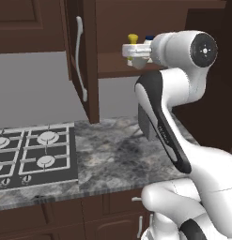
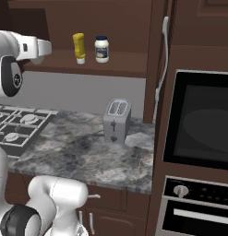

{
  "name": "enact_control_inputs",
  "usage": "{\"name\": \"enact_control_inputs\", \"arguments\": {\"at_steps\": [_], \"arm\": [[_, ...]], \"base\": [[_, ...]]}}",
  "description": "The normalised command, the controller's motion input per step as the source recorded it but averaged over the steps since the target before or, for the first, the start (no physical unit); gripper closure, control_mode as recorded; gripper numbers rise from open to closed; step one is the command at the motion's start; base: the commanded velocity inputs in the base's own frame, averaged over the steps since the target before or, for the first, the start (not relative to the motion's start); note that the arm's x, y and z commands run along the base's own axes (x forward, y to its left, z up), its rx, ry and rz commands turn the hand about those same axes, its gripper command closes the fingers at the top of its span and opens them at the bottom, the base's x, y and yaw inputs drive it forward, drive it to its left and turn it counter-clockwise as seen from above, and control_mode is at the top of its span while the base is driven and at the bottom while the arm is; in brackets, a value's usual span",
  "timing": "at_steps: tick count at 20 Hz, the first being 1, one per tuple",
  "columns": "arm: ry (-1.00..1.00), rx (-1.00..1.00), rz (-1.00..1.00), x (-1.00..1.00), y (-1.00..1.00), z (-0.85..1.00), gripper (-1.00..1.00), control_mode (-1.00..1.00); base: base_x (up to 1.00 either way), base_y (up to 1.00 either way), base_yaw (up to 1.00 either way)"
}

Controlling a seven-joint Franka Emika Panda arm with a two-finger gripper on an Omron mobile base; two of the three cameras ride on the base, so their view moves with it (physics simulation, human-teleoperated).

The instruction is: There are various items on the counter. Only move the condiments/shakers into the cabinet.

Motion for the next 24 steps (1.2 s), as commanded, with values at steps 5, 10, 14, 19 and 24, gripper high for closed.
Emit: {"name": "enact_control_inputs", "arguments": {"at_steps": [5,10,14,19,24], "arm": [[0.01,0.00,0.00,0.01,0.01,0.00,1.00,-1.00],[0.14,0.00,0.00,0.12,0.18,0.00,1.00,-1.00],[0.14,0.00,0.00,0.16,0.09,0.00,1.00,-1.00],[0.00,0.00,0.00,0.05,0.00,-0.02,1.00,-1.00],[0.00,0.00,0.00,0.21,0.06,-0.07,1.00,-1.00]], "base": [[0.00,0.00,0.00],[0.00,0.00,0.00],[0.00,0.00,0.00],[0.00,0.00,0.00],[0.00,0.00,0.00]]}}
